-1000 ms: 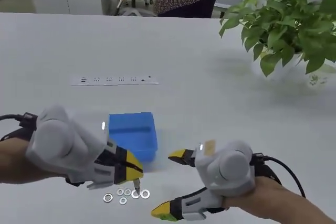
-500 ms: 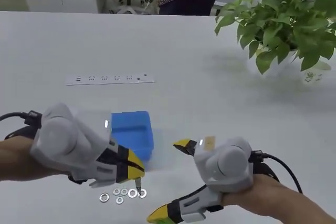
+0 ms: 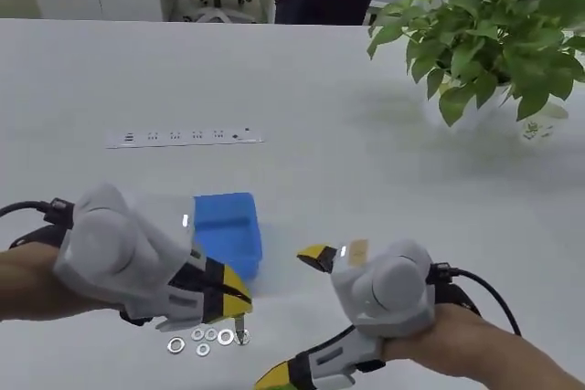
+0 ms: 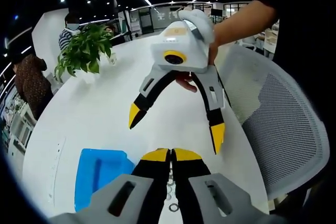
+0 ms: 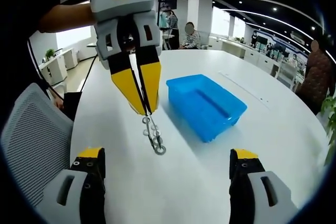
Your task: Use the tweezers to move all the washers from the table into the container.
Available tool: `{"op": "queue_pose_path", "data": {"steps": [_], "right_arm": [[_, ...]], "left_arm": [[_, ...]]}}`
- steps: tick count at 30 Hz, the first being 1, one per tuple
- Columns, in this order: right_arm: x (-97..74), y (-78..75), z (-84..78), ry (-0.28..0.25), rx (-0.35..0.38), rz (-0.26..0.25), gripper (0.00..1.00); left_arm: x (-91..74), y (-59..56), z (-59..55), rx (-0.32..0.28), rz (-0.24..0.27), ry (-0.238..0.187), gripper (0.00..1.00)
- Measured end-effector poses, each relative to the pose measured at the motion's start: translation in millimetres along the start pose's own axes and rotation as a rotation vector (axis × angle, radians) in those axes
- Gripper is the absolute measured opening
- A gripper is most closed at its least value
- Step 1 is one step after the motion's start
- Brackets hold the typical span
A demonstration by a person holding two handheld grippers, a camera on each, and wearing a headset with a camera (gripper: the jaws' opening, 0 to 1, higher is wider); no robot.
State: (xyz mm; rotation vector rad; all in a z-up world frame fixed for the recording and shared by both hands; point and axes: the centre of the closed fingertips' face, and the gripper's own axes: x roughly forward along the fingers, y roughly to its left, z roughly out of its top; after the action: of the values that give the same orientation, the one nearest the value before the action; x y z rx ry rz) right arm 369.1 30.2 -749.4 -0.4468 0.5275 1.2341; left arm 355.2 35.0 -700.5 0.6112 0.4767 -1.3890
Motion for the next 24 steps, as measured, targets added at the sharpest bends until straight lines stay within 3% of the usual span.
{"op": "queue_pose_path", "data": {"steps": [17, 24], "right_arm": [[3.2, 2.9, -0.7, -0.001, -0.013, 0.015, 0.98], [6.6, 9.4, 2.5, -0.010, -0.051, 0.048, 0.87]], "left_arm": [[-0.8, -2.5, -2.7, -0.001, -0.007, 0.011, 0.05], [-1.4, -2.1, -3.6, 0.000, -0.008, 0.005, 0.05]]}}
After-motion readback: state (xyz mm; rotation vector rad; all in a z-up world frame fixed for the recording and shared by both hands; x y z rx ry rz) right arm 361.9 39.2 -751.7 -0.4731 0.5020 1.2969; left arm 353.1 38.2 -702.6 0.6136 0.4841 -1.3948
